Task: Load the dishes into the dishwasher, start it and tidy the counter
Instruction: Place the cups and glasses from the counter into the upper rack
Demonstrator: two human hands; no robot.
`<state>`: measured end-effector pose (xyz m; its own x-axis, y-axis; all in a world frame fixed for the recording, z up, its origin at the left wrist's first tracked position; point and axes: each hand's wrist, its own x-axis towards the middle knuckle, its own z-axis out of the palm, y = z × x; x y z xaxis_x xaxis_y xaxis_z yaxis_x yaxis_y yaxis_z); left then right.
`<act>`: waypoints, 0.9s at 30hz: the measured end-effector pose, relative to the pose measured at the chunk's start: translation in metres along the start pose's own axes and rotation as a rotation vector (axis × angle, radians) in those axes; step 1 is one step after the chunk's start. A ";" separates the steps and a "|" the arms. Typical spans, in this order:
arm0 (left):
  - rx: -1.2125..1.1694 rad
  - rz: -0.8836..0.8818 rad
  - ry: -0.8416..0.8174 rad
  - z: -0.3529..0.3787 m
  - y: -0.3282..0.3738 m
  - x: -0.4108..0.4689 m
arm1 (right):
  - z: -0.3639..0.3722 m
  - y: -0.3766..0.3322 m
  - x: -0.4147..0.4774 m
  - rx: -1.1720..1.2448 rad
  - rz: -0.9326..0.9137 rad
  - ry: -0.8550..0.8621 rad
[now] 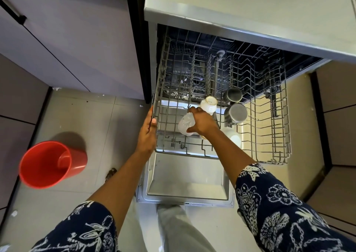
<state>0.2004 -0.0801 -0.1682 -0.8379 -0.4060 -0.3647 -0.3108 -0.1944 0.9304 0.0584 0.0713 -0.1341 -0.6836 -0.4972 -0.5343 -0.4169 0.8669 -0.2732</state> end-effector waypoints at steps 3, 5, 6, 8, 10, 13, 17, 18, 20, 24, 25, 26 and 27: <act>0.004 0.016 -0.001 0.000 0.000 0.000 | 0.010 -0.010 0.002 -0.012 -0.001 0.012; -0.002 0.009 0.001 0.000 0.001 -0.001 | 0.017 -0.015 0.004 -0.047 0.051 -0.030; -0.006 0.004 0.005 0.001 0.002 -0.001 | 0.019 -0.016 0.005 -0.073 0.076 -0.050; -0.007 -0.001 0.010 0.001 0.002 -0.001 | 0.021 -0.015 0.006 -0.118 0.103 -0.064; -0.012 0.006 0.011 0.001 0.002 -0.002 | 0.021 -0.012 0.007 -0.134 0.120 -0.055; -0.005 0.020 0.006 0.000 0.001 -0.001 | 0.023 -0.008 0.007 -0.136 0.139 -0.055; -0.011 0.015 0.013 0.001 0.000 0.001 | 0.026 -0.006 0.006 -0.172 0.103 -0.053; -0.009 0.016 0.014 0.001 0.001 0.001 | 0.025 -0.006 0.006 -0.171 0.102 -0.052; -0.007 0.018 0.014 0.000 0.000 0.002 | 0.024 -0.006 0.005 -0.140 0.110 -0.055; -0.014 -0.036 0.018 0.002 0.010 -0.002 | 0.017 -0.007 -0.007 -0.009 0.114 -0.027; -0.020 -0.058 0.036 0.002 0.015 -0.003 | 0.013 -0.008 -0.014 0.024 0.117 0.008; 0.003 -0.075 0.057 0.001 0.021 -0.002 | 0.008 -0.009 -0.022 0.049 0.122 0.053; 0.035 -0.086 0.064 0.000 0.026 0.000 | 0.003 -0.011 -0.029 0.066 0.130 0.101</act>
<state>0.1919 -0.0853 -0.1441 -0.7773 -0.4454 -0.4442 -0.3971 -0.2003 0.8957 0.0851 0.0762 -0.1179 -0.7874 -0.3786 -0.4865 -0.2830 0.9231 -0.2602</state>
